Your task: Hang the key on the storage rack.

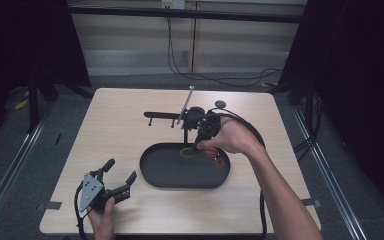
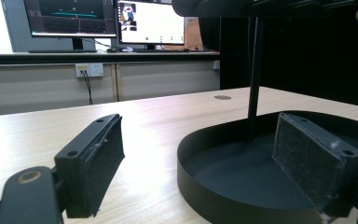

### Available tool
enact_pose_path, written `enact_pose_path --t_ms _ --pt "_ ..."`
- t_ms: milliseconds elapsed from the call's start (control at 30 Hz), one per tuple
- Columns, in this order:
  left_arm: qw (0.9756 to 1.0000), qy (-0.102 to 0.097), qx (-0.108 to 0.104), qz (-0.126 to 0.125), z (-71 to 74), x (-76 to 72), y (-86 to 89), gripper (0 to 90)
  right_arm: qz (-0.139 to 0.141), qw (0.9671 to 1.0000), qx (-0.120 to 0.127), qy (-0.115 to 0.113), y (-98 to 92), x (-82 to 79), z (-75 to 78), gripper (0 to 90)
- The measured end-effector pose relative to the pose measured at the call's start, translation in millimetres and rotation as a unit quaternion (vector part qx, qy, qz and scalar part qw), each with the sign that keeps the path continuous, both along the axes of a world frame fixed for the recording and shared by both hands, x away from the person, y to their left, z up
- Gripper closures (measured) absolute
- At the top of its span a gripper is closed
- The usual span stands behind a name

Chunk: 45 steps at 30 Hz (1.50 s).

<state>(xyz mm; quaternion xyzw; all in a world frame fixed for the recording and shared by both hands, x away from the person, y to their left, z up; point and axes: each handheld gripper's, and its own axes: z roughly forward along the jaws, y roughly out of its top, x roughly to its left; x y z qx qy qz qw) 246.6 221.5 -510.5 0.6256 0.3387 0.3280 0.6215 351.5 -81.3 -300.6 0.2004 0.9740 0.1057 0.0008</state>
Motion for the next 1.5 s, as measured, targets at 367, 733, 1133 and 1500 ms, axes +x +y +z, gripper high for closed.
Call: enact_pose_path --t_ms 367,733,1133,1500 --pt "1.0 0.0 -0.002 -0.001 -0.1 -0.1 -0.2 15.8 -0.007 0.9998 0.009 -0.015 -1.9 15.6 19.9 85.6" --pt "1.0 -0.001 -0.001 0.0 -0.1 0.1 -0.2 15.9 -0.024 0.9993 0.01 -0.027 -1.3 29.7 34.2 85.4" --pt "1.0 0.0 -0.003 0.0 -0.2 0.0 -0.4 15.8 -0.049 0.9984 0.006 -0.026 -5.0 48.2 27.0 85.3" --pt "1.0 0.0 -0.003 0.0 -0.2 0.0 -0.5 15.8 -0.051 0.9983 -0.001 -0.029 -1.6 57.6 19.0 85.1"
